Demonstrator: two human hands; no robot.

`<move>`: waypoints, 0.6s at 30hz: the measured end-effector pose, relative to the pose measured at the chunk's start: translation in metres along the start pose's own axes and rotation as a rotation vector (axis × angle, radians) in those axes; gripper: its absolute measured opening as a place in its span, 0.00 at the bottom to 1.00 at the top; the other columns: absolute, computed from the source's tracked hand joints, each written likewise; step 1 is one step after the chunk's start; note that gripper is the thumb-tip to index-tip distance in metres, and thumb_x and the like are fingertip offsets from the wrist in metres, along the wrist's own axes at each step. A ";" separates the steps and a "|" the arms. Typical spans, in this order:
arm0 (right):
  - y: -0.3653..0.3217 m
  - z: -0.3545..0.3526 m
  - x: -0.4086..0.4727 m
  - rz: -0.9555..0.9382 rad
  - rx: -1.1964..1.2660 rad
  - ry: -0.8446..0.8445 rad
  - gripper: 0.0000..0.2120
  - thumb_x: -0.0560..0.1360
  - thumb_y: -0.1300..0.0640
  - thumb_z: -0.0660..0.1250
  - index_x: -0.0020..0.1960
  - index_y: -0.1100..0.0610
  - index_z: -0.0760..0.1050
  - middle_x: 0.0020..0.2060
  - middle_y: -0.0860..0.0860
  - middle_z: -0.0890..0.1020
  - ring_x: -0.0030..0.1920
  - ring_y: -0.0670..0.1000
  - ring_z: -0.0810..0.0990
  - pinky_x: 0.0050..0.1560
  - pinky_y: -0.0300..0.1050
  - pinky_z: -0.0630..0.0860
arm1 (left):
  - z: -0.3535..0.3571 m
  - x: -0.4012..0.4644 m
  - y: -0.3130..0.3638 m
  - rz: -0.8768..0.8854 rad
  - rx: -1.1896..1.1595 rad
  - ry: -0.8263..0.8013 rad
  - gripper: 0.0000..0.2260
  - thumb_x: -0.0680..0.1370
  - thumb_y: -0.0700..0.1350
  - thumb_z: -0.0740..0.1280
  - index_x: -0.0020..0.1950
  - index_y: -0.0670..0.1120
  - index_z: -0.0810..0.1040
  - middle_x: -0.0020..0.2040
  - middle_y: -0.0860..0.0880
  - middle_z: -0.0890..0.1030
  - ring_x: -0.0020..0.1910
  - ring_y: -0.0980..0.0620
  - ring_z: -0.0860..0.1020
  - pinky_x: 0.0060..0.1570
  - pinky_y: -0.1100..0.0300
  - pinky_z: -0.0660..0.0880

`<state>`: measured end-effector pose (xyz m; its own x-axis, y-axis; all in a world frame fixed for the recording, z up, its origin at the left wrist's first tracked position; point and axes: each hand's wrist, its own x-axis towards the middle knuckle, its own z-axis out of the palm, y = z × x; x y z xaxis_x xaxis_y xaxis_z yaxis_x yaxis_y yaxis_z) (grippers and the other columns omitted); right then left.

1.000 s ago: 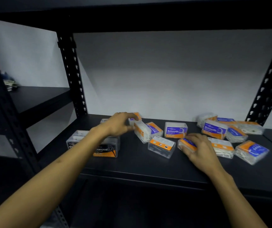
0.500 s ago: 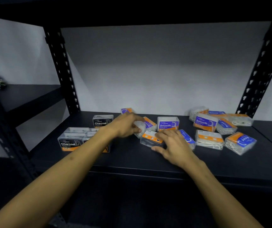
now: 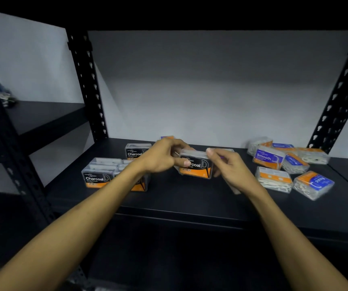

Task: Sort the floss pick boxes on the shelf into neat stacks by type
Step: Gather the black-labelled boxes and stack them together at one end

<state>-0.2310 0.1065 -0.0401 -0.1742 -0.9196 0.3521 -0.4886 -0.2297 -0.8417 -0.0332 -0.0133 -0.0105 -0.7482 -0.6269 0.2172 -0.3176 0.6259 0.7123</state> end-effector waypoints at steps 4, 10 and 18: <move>0.002 0.006 0.005 0.001 0.077 -0.076 0.10 0.76 0.54 0.71 0.56 0.57 0.78 0.44 0.54 0.86 0.46 0.50 0.85 0.44 0.45 0.81 | -0.009 -0.005 -0.008 -0.026 -0.022 0.027 0.19 0.71 0.45 0.79 0.59 0.44 0.80 0.50 0.45 0.83 0.51 0.46 0.83 0.59 0.48 0.78; -0.016 0.025 0.029 -0.101 -0.357 -0.170 0.18 0.72 0.47 0.74 0.59 0.50 0.77 0.48 0.46 0.82 0.48 0.46 0.81 0.50 0.49 0.79 | -0.027 -0.013 -0.010 0.025 0.012 0.029 0.19 0.70 0.47 0.79 0.59 0.46 0.81 0.48 0.47 0.85 0.49 0.50 0.84 0.57 0.52 0.80; -0.039 0.062 0.069 -0.042 -0.317 0.021 0.14 0.70 0.51 0.76 0.51 0.54 0.76 0.44 0.50 0.82 0.45 0.51 0.80 0.41 0.43 0.72 | -0.105 -0.010 -0.077 -0.258 0.302 0.101 0.18 0.80 0.52 0.68 0.69 0.48 0.76 0.68 0.45 0.78 0.68 0.47 0.75 0.71 0.50 0.69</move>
<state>-0.1711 0.0318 -0.0083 -0.1646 -0.9039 0.3948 -0.7374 -0.1531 -0.6579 0.0603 -0.1037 0.0027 -0.5651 -0.8143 0.1324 -0.6554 0.5405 0.5275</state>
